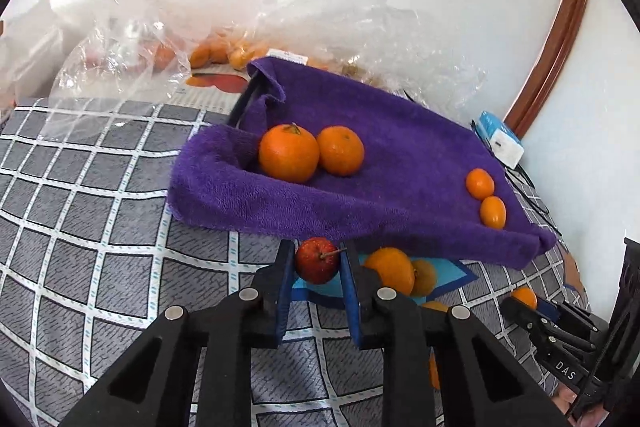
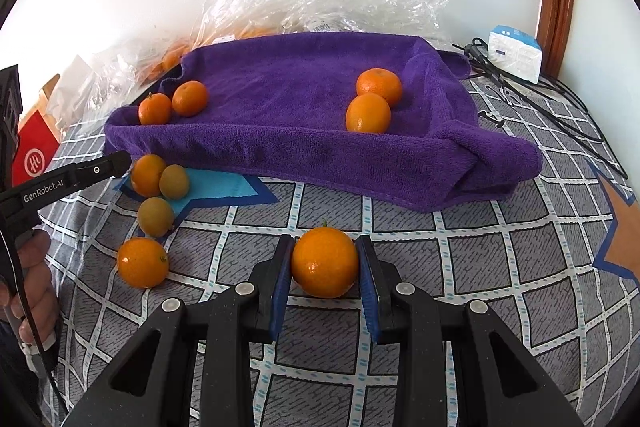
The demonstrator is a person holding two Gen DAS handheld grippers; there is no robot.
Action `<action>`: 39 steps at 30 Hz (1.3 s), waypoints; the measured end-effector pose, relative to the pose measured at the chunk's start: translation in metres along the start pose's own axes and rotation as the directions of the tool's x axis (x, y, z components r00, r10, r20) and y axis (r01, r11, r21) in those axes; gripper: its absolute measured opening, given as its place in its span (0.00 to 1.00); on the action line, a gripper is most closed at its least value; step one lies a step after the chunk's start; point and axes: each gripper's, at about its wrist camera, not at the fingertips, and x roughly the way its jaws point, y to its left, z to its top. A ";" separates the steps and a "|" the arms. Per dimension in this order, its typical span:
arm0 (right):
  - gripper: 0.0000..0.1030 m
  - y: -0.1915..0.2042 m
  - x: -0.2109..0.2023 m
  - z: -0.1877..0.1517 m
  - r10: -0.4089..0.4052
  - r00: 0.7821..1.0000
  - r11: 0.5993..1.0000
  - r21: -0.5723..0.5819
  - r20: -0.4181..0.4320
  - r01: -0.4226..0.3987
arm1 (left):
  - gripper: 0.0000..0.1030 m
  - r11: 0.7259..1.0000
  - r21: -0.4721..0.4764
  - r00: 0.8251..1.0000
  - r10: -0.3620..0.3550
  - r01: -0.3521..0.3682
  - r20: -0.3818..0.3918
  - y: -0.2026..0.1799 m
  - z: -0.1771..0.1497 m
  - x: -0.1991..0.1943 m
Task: Organize fruits
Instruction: 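Grasp the small red fruit with the left tool while the right tool holds its orange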
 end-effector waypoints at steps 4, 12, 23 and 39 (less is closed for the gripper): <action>0.30 -0.004 -0.002 0.000 0.021 1.000 1.000 0.018 0.010 -0.021 | 0.21 0.999 -0.021 0.999 -0.031 0.032 0.038 0.002 0.003 -0.009; 0.30 -0.018 -0.006 0.001 0.034 0.999 0.994 0.100 0.025 -0.037 | 0.21 0.994 -0.062 0.993 -0.079 0.084 0.084 0.003 0.008 -0.024; 0.30 -0.032 -0.006 0.001 0.008 1.000 0.984 0.176 0.011 -0.010 | 0.21 0.998 -0.029 0.990 -0.053 0.057 0.131 -0.002 0.007 -0.036; 0.30 -0.023 -0.022 -0.003 -0.014 1.000 0.988 0.153 0.026 0.010 | 0.21 0.998 -0.036 0.987 -0.039 0.045 0.156 -0.001 0.007 -0.041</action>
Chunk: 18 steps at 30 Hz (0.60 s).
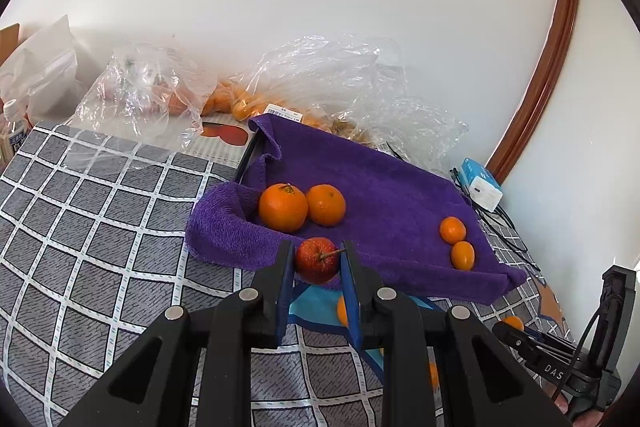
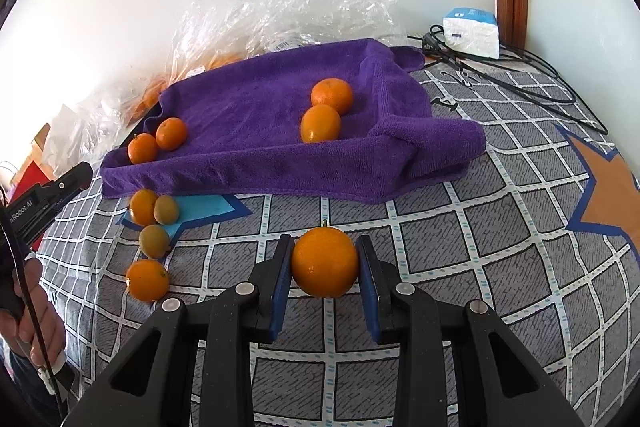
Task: Organize fruits
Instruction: 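Grasp the small red fruit with the left tool while the right tool holds its orange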
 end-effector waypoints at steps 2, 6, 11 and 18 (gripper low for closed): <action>0.30 0.002 -0.003 0.001 0.002 1.000 1.000 -0.005 0.008 -0.002 | 0.21 1.000 0.001 1.000 0.007 -0.007 0.011 0.001 0.001 -0.001; 0.30 0.008 -0.007 0.005 0.010 1.000 1.000 -0.019 0.023 -0.010 | 0.21 1.000 -0.001 1.000 0.008 -0.008 0.015 0.001 0.002 -0.002; 0.30 0.016 -0.012 0.010 0.028 0.999 0.999 -0.034 0.044 -0.026 | 0.21 1.000 -0.001 1.000 0.015 -0.015 0.022 0.001 0.003 -0.003; 0.30 0.023 -0.010 0.014 0.038 0.998 0.998 -0.045 0.045 -0.036 | 0.21 0.999 -0.010 0.999 0.033 -0.032 0.039 0.005 0.005 -0.007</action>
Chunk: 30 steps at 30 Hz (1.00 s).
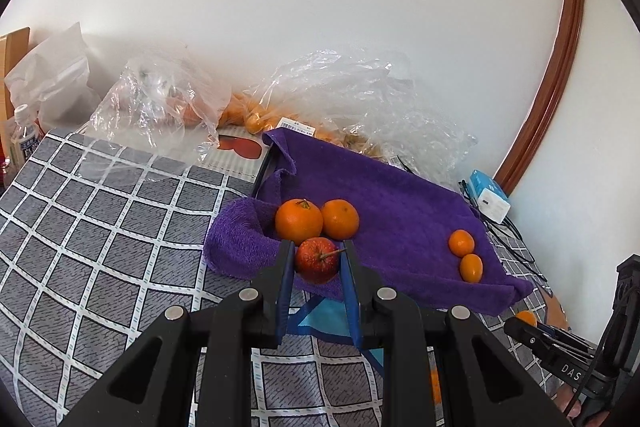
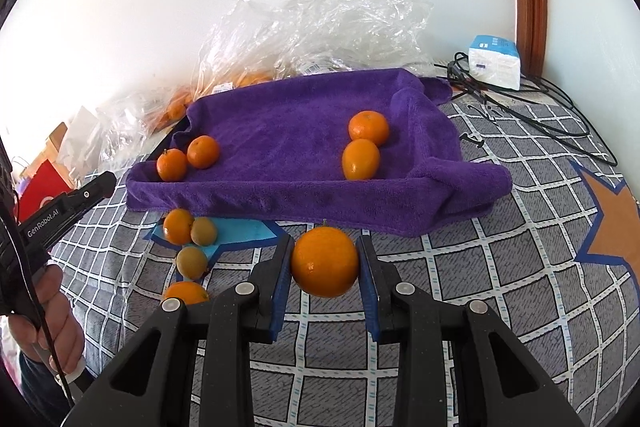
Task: Organize fruits
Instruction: 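Grasp the small red fruit with the left tool while the right tool holds its orange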
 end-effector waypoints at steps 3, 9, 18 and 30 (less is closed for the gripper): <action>0.30 0.001 0.002 0.002 0.010 1.000 1.000 0.002 -0.007 -0.010 | 0.21 1.000 -0.004 1.000 0.012 -0.012 0.003 0.002 0.000 0.001; 0.30 0.001 0.001 0.007 -0.001 1.000 1.000 -0.006 0.002 0.001 | 0.21 1.000 -0.005 1.000 0.012 -0.012 0.006 0.003 0.001 0.003; 0.30 -0.001 -0.004 0.017 -0.005 1.000 1.000 -0.009 0.031 0.005 | 0.21 1.000 -0.014 1.000 0.028 -0.028 -0.004 0.007 0.002 0.007; 0.30 -0.002 0.008 0.039 -0.011 0.999 0.999 -0.031 0.046 0.012 | 0.21 0.994 -0.053 0.995 0.091 -0.093 -0.029 0.025 0.003 0.019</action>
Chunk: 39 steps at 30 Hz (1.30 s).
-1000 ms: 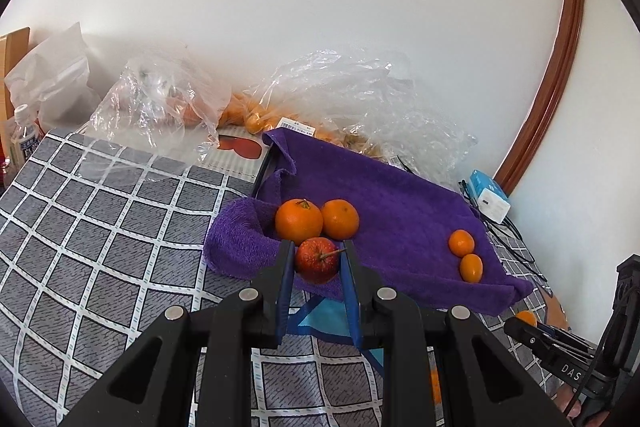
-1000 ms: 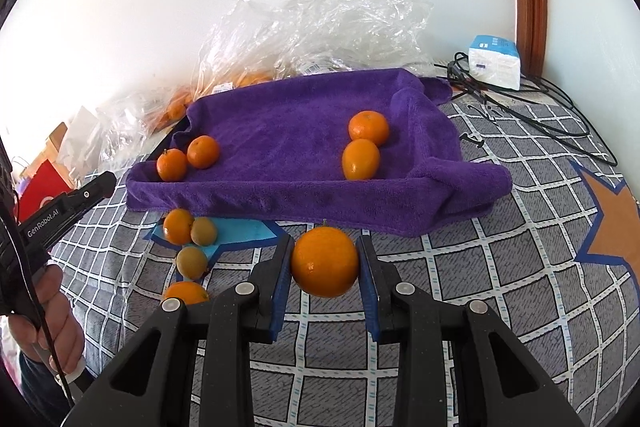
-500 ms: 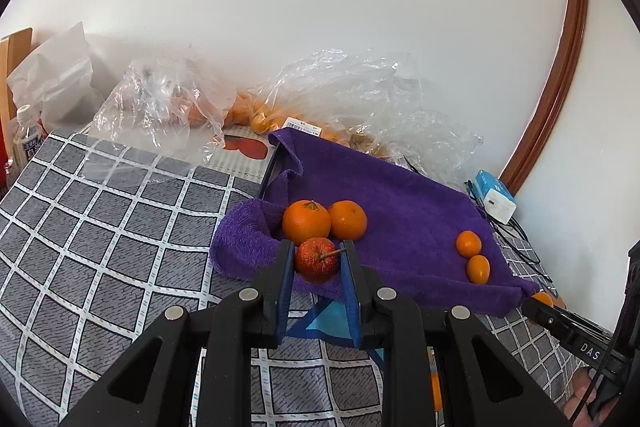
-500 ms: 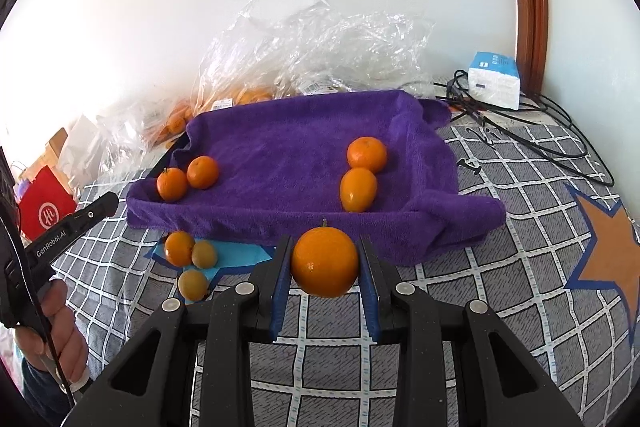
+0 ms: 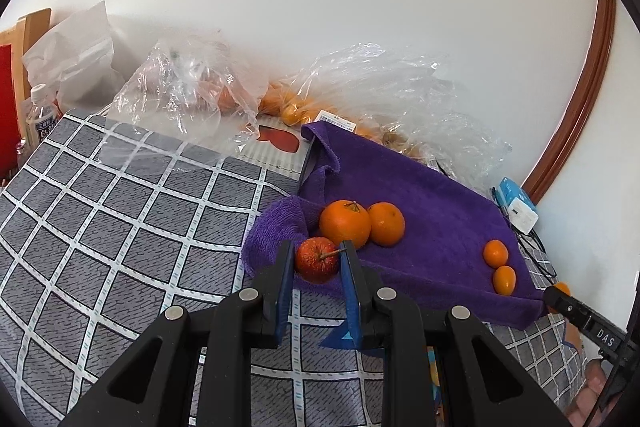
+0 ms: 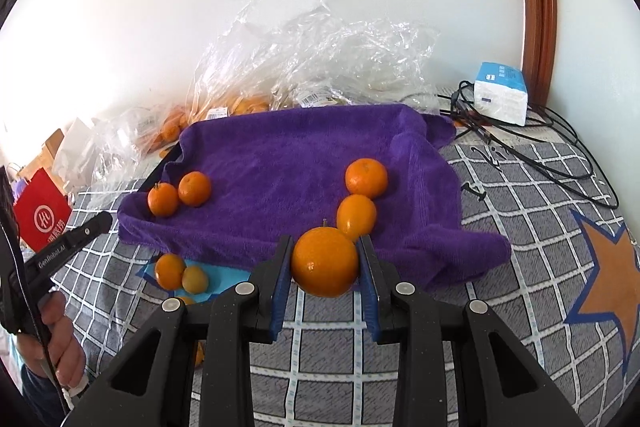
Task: Organize fruits
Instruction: 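Grasp the small red fruit with the left tool while the right tool holds its orange, then release the red fruit on the towel with the left tool while the right tool releases its orange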
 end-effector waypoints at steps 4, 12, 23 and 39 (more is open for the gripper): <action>0.30 -0.007 0.003 0.014 0.005 1.000 1.000 0.002 0.014 -0.005 | 0.21 0.999 0.004 0.999 0.032 -0.032 0.016 0.004 0.003 0.000; 0.30 -0.017 0.036 0.043 0.000 0.999 0.999 -0.033 -0.042 -0.001 | 0.21 0.997 0.016 0.997 0.070 -0.070 0.016 0.003 0.025 -0.002; 0.30 0.040 0.093 0.028 0.014 0.986 0.977 -0.207 -0.165 -0.049 | 0.21 0.994 0.090 0.998 0.068 -0.067 -0.015 -0.025 0.061 0.028; 0.43 0.035 0.073 0.029 0.049 0.991 0.978 -0.197 -0.125 -0.073 | 0.21 0.986 0.153 0.967 0.097 -0.061 -0.237 -0.055 0.065 0.111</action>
